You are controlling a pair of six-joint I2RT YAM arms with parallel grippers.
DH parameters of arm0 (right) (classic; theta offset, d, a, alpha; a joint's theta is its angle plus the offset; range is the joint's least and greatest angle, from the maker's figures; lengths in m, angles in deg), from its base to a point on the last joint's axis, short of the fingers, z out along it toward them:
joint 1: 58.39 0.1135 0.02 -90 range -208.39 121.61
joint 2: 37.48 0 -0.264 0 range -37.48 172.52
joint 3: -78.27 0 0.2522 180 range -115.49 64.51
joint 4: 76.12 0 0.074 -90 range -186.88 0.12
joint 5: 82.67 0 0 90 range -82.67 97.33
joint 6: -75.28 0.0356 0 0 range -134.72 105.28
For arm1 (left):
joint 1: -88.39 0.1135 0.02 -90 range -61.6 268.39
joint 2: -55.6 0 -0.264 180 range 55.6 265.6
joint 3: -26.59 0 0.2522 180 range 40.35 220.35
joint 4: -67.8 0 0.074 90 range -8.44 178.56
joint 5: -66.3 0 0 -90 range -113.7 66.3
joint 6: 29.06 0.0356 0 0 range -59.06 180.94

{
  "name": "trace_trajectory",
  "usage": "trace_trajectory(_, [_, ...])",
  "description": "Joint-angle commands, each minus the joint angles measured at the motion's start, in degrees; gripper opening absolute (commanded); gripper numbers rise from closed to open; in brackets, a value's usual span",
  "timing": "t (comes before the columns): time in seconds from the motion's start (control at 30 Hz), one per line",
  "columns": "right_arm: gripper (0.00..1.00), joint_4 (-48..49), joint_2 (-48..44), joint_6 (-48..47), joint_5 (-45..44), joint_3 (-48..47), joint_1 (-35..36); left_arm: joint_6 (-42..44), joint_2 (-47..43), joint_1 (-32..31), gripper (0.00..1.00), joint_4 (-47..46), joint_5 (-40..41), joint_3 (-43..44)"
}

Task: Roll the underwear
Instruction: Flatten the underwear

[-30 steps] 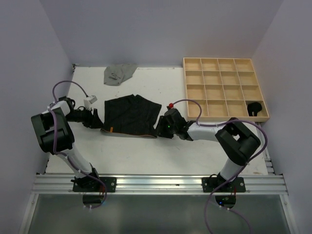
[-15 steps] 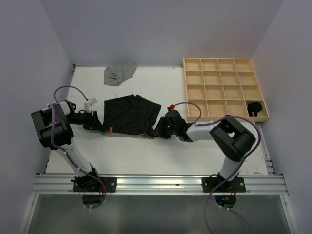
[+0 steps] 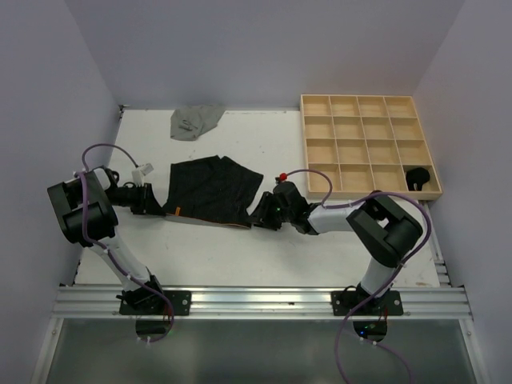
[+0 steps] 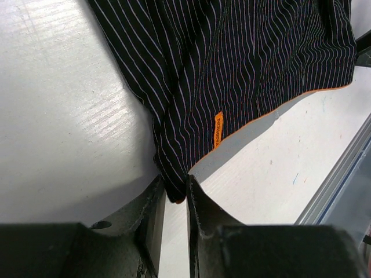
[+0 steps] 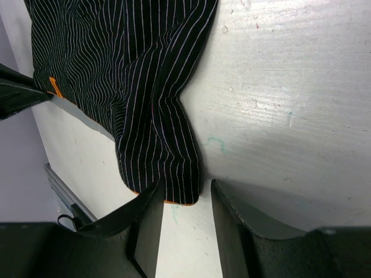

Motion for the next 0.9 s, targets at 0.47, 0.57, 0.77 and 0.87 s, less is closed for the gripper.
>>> trace_trajectory(0.47, [0.0, -7.4, 1.7, -1.6, -3.2, 2.2, 0.6, 6.0, -1.0, 0.6, 0.08, 4.0, -2.7, 1.2])
trace_trajectory(0.57, [0.0, -10.4, -9.0, -4.8, -7.8, 2.7, 0.1, 17.2, -2.9, 0.8, 0.03, 15.5, -9.9, 4.8])
trace_trajectory(0.77, [0.0, -21.0, -25.6, -12.1, -13.8, -4.6, 0.1, 26.6, -11.9, 0.6, 0.0, 25.0, -16.2, 8.7])
trace_trajectory(0.87, [0.0, -25.4, -27.8, -12.8, -12.4, -8.7, 0.1, 25.1, -16.8, -1.0, 0.0, 25.0, -16.3, 7.8])
